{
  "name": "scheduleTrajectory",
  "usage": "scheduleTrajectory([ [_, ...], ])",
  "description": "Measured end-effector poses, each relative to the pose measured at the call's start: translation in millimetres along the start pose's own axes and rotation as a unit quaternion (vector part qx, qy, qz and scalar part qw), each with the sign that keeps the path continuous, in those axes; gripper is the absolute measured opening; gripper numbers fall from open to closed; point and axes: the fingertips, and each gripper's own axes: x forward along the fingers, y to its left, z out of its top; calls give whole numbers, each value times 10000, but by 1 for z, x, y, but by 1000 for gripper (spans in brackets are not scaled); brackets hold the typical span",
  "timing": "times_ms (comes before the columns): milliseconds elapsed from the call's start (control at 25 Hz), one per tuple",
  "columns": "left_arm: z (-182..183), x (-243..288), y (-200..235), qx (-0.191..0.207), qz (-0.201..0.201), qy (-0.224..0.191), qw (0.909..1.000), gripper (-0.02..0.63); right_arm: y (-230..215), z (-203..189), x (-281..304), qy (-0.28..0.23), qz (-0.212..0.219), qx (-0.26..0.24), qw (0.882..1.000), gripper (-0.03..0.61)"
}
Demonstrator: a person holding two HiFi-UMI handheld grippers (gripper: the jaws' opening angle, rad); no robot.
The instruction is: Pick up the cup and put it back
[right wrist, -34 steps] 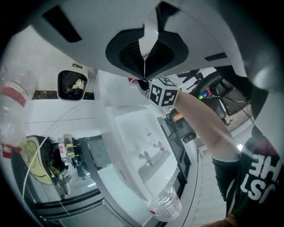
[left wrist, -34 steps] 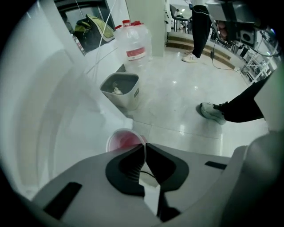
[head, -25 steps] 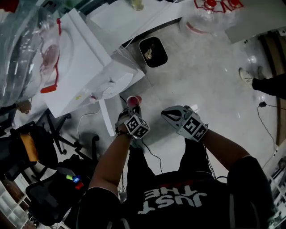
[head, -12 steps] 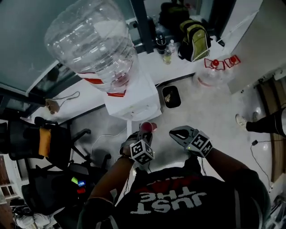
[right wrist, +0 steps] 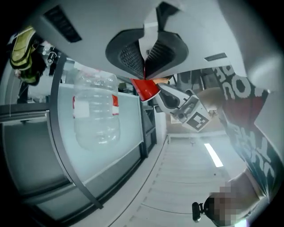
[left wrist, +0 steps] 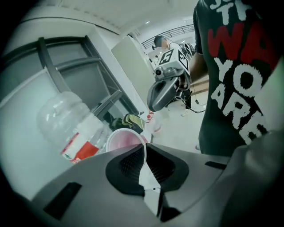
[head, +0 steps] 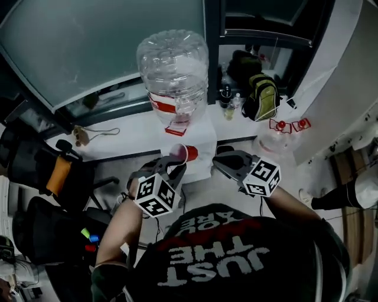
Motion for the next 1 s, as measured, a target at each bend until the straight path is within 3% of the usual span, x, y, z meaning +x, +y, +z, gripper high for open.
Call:
scheduleTrajectory([
  [200, 9, -58, 31, 305, 329, -41, 9990, 25, 14, 56, 8, -335, 90, -181, 9992, 34],
  [320, 17, -76, 39, 270, 407, -183, 9986, 25, 18, 73, 9, -461, 142, -271, 9985, 34],
  [600, 25, -90, 41, 336, 600, -230, 9974, 25, 22, 75, -7, -516, 68, -365, 9980, 34],
  [1000, 17, -85, 38, 344, 532, -127, 9979, 25, 18, 75, -6, -487, -46, -443, 9978, 35],
])
